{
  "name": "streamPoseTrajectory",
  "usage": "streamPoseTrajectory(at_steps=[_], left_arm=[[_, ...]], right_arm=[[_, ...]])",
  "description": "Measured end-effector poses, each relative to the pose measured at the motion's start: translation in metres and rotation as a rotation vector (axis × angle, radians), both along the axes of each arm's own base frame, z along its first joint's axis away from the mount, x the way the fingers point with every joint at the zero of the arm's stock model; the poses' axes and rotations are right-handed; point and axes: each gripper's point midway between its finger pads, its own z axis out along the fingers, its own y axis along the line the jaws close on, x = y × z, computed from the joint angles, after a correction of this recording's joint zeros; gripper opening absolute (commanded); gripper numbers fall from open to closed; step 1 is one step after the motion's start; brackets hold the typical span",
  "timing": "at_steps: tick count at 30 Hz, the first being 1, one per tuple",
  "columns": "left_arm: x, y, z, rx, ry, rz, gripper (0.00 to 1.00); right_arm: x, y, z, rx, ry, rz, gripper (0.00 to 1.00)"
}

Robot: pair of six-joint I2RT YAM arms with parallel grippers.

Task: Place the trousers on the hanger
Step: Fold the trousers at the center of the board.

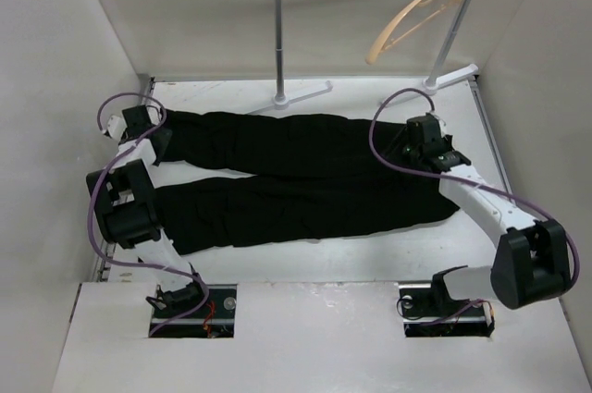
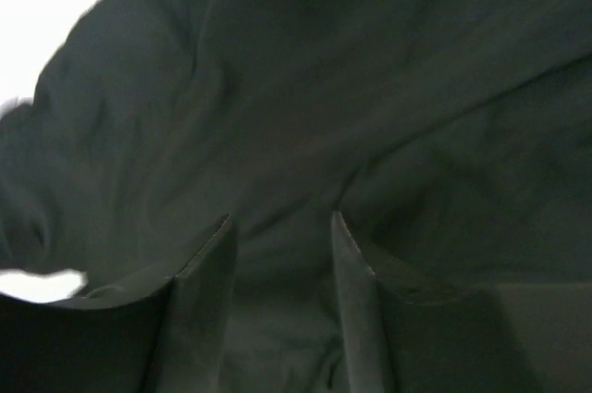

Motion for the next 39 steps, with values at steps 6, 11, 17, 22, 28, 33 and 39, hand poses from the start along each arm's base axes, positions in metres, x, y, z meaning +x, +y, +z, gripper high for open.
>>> streamPoseTrajectory(at_steps=[6, 11, 17, 22, 28, 33, 39], left_arm=[[-0.005, -0.003, -0.044, -0.060, 0.086, 0.009, 0.25], [-0.011, 0.010, -0.054, -0.076, 0.106, 0.051, 0.12], [-0.019, 0.024, -0.056, -0.091, 0.108, 0.102, 0.12], [-0.028, 0.038, -0.057, -0.112, 0.114, 0.150, 0.20], [-0.048, 0.048, -0.044, -0.122, 0.139, 0.202, 0.59], [-0.061, 0.020, 0.009, -0.059, 0.059, 0.169, 0.64], [-0.114, -0.033, 0.052, -0.017, -0.052, 0.084, 0.47]], right_arm=[[-0.037, 0.023, -0.025, 0.022, 0.041, 0.095, 0.55], [-0.054, 0.020, -0.039, 0.024, 0.073, 0.098, 0.56], [-0.053, 0.018, -0.036, 0.034, 0.061, 0.090, 0.60], [-0.056, 0.004, -0.046, 0.038, 0.085, 0.042, 0.60], [-0.056, -0.025, -0.027, 0.052, 0.045, -0.043, 0.55], [-0.059, -0.064, -0.008, 0.073, -0.008, -0.176, 0.07], [-0.092, -0.082, -0.021, 0.068, 0.045, -0.249, 0.13]])
